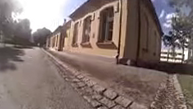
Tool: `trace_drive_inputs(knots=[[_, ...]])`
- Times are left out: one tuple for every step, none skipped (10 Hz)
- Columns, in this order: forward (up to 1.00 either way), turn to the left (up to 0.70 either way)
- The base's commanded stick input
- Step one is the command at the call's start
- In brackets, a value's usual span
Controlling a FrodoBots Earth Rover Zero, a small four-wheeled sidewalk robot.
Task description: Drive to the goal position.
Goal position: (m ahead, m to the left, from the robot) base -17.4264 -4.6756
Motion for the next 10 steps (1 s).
trace_drive_inputs(knots=[[0.0,-0.7],[0.0,-0.7],[0.0,-0.7],[0.0,-0.33],[0.0,0.0],[0.0,0.0],[0.0,0.0],[0.46,0.0],[0.7,0.0],[0.7,0.0]])
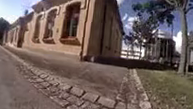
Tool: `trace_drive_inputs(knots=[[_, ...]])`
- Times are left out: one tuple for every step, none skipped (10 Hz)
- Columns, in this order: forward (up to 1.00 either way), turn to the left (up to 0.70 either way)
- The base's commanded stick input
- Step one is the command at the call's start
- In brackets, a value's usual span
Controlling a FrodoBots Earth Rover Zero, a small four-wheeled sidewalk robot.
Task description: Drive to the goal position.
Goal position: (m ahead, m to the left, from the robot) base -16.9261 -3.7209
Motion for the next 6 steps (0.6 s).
trace_drive_inputs(knots=[[0.7,0.0],[0.7,0.0],[0.7,0.0],[0.7,0.0],[0.7,0.0],[0.7,0.0]])
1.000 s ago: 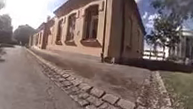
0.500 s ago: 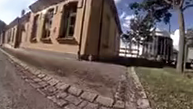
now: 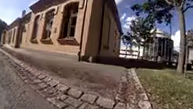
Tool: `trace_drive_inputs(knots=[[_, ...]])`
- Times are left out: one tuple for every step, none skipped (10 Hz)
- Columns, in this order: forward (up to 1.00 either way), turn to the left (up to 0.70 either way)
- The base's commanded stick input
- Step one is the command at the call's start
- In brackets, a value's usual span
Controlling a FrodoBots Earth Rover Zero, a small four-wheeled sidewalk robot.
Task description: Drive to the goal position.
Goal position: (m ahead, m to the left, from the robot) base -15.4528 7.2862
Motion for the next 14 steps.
trace_drive_inputs(knots=[[0.7,0.0],[0.7,0.0],[0.7,-0.15],[0.7,-0.35],[0.7,-0.35],[0.7,-0.35],[0.7,-0.35],[0.7,-0.35],[0.7,-0.35],[0.7,-0.35],[0.7,-0.27],[0.7,-0.18],[0.7,-0.1],[0.7,-0.01]])
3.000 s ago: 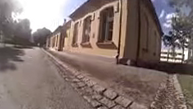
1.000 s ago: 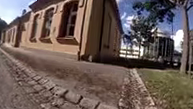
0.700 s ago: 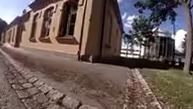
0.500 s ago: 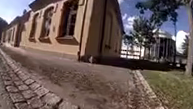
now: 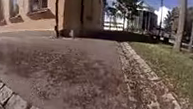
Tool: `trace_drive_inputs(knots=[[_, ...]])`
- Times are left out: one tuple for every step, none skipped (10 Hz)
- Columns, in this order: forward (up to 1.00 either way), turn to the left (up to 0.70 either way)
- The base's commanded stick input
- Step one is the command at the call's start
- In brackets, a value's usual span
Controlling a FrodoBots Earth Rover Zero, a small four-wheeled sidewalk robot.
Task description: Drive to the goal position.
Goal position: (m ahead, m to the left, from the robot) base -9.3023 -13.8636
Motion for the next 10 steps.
trace_drive_inputs(knots=[[0.58,0.0],[0.44,0.0],[0.3,0.0],[0.16,0.0],[0.02,0.0],[0.0,0.0],[0.0,0.0],[0.0,0.0],[0.0,0.0],[0.0,0.0]])
